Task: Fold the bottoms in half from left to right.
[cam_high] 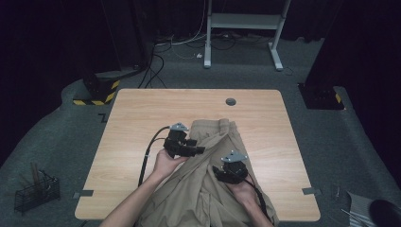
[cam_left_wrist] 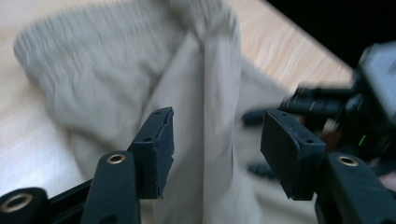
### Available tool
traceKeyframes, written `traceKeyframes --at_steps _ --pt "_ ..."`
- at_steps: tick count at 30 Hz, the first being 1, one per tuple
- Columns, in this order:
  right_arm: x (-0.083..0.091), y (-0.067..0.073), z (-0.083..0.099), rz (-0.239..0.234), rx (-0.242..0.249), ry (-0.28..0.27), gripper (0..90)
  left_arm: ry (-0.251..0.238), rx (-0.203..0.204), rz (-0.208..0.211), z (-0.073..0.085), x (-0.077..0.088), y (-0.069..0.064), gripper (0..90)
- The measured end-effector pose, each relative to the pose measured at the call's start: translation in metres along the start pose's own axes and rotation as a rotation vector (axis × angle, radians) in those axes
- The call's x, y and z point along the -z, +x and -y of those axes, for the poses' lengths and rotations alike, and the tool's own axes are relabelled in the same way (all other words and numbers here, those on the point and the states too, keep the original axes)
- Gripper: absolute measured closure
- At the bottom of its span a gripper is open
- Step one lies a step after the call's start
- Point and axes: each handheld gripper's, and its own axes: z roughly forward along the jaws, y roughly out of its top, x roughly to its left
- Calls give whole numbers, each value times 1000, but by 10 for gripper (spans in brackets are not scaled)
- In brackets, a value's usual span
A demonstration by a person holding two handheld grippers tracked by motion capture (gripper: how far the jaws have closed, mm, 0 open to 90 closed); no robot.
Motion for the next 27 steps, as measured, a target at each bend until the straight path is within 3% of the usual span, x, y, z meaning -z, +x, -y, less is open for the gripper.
traceKeyframes --at_steps 2,7,11,13,21,24,27 --pt "3 1 0 -2 -2 2 418 24 -18 -34 10 1 -5 444" --pt "27 1 4 -4 -11 -39 421 47 -19 -34 30 1 -15 460" --pt "29 -1 14 -15 2 0 490 61 19 -16 42 -7 -18 585" --pt "25 -2 20 -16 9 21 497 68 26 -18 45 -14 -18 645" --pt "16 -4 16 -13 14 -10 496 115 48 -104 44 -39 -7 800" --pt "12 -5 13 -16 16 -13 497 120 41 -128 41 -41 -2 838" --pt "8 -6 9 -11 9 -11 497 135 6 -179 36 -43 0 857"
